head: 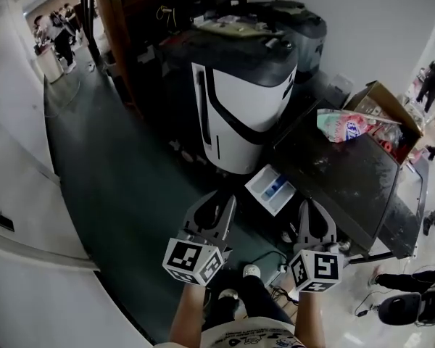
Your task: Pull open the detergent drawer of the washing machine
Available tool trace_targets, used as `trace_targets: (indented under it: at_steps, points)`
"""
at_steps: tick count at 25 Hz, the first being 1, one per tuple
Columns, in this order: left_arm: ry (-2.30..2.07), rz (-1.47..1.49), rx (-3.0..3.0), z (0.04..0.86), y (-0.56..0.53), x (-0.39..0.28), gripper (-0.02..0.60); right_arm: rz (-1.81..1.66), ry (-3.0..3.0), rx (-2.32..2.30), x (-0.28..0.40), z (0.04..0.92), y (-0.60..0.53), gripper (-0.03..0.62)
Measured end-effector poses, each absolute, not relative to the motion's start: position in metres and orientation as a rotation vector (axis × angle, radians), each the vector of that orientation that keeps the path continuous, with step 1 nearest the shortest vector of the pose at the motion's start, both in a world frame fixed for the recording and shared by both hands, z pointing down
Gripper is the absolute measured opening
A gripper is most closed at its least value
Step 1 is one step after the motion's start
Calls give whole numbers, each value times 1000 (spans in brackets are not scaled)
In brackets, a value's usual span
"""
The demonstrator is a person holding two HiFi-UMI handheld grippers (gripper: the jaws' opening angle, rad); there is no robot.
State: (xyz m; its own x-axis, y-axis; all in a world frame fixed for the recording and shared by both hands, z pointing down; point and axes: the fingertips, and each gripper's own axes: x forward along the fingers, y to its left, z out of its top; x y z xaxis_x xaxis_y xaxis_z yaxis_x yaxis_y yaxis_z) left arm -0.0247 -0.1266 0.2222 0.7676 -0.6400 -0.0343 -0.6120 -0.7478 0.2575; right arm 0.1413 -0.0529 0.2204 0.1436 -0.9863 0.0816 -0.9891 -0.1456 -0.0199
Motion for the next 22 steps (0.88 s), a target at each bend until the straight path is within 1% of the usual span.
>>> trace_targets:
  at_steps: [6,8,13,22]
  points:
    - [-1153,-150,2871,179,-101,-28,27,44,-2055,2364,134,187,-34,14]
    - [-1211,-147,2904,168,-94,-30,14,27,-2061,2374,133,180,-28,14]
    - [-1321,-157,2906,148,-81,-39,14,0,-2062,2395,133,167,-14,14]
    - [-1416,-131,2864,141,-73,-60,14,-41,-2059,2413,126,155,0,13]
